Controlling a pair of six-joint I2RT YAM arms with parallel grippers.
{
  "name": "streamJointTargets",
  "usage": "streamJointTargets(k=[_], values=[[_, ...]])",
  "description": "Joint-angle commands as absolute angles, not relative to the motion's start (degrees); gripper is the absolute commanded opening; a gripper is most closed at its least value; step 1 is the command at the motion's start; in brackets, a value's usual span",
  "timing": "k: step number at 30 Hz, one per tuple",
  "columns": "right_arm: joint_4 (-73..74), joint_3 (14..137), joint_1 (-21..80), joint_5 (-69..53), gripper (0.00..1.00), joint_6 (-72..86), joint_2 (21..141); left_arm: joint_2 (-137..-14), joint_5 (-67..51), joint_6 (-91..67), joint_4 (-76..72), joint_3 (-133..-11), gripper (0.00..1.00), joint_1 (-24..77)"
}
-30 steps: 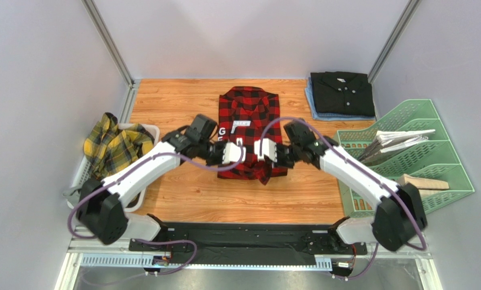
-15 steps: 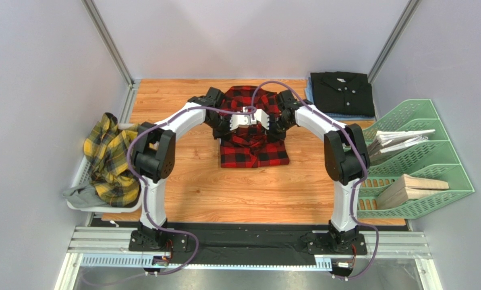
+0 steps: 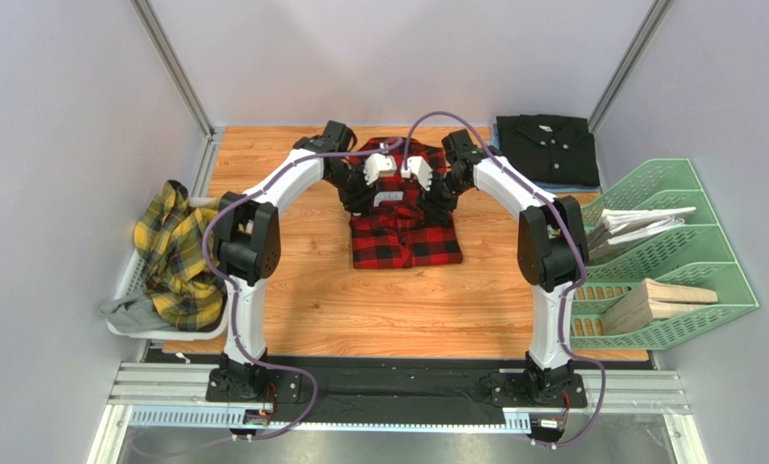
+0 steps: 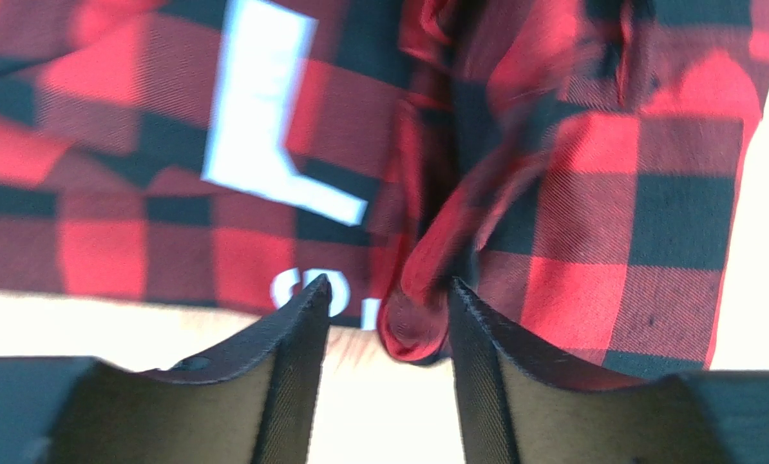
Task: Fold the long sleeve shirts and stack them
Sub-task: Fold the shirt
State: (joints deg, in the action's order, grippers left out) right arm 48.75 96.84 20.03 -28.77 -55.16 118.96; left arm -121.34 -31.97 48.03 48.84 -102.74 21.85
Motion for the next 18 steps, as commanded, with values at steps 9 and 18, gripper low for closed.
streamJointTargets(k=[9,18], values=[[49.2,105.0,12.3,-34.4,0.76,-19.3,115.8,-110.9,-41.6,13.4,36.9,-96.2,0.66,13.1],[39.4,88.4,15.6,-52.0,0.39,-1.1,110.0,-107.0,-58.8,0.6,32.9,-82.5,0.61,16.1]])
